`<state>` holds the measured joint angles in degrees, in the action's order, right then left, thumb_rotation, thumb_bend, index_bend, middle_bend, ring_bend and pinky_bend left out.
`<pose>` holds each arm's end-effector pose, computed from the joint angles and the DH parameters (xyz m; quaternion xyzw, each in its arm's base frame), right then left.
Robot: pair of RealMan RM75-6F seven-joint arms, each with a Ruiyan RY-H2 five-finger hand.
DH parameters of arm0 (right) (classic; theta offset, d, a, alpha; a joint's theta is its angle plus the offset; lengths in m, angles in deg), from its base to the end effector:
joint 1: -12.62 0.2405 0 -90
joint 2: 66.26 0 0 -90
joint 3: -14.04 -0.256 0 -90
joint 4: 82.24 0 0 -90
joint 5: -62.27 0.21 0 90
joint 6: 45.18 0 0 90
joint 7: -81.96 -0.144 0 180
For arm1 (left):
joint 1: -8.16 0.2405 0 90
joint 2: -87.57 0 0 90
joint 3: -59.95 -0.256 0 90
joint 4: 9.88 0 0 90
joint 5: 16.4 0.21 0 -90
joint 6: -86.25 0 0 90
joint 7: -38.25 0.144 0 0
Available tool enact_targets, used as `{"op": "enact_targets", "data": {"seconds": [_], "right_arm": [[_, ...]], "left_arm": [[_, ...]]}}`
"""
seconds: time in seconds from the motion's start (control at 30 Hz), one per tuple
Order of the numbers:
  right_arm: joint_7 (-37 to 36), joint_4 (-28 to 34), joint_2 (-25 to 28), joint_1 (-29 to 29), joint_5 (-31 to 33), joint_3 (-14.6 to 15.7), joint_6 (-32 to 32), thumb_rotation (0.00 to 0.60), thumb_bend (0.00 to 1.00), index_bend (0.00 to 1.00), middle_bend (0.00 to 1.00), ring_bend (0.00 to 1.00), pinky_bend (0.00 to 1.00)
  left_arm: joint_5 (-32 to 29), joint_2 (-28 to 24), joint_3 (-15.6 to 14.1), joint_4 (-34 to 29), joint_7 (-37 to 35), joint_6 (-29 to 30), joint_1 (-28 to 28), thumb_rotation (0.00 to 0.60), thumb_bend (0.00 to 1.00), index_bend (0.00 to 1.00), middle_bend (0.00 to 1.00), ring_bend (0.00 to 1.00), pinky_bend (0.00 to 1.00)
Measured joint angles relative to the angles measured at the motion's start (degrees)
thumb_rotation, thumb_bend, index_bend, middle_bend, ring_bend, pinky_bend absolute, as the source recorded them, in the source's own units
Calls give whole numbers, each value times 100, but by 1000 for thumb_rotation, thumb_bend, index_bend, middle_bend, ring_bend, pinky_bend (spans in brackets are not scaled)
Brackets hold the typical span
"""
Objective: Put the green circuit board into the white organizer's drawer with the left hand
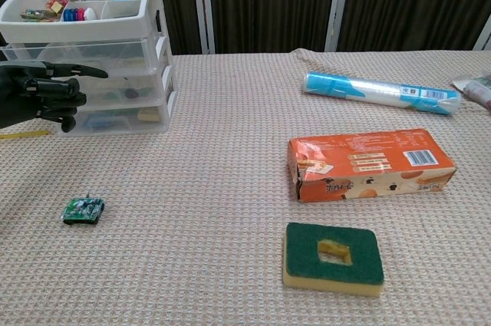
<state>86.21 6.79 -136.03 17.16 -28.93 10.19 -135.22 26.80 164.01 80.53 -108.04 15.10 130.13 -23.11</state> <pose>-0.2963 -0.1818 0.1418 0.6025 -0.3301 0.4243 0.5899 -0.1992 0.3278 0.0382 -0.3656 -0.7720 -0.4508 0.2592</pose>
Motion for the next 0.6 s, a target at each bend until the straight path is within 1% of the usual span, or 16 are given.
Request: {"op": "enact_targets", "data": {"seconds": [0.13,0.33,0.5,0.6], "right_arm": [[1,3,1,-3,1,-3,-8,600,0,70,0,0,0],[-7,8,7,-7,3,-4,-11,600,0,71,0,0,0],[7,12,7,-11,-1,-2,-19,600,0,71,0,0,0],[15,16,6,-12,-1,-1,-19,600,0,71,0,0,0]], "left_arm": [[135,-53,-14,-88,-103,32,99,600,816,193,910,879,670],[363,-195,-131,-223,-87,142,254,600,815,196,909,880,670],[654,-326,-245,-322,-27,382,430,600,816,199,909,879,670],[943,-386,-351,-359,98,573,522,600,815,198,908,879,669]]}}
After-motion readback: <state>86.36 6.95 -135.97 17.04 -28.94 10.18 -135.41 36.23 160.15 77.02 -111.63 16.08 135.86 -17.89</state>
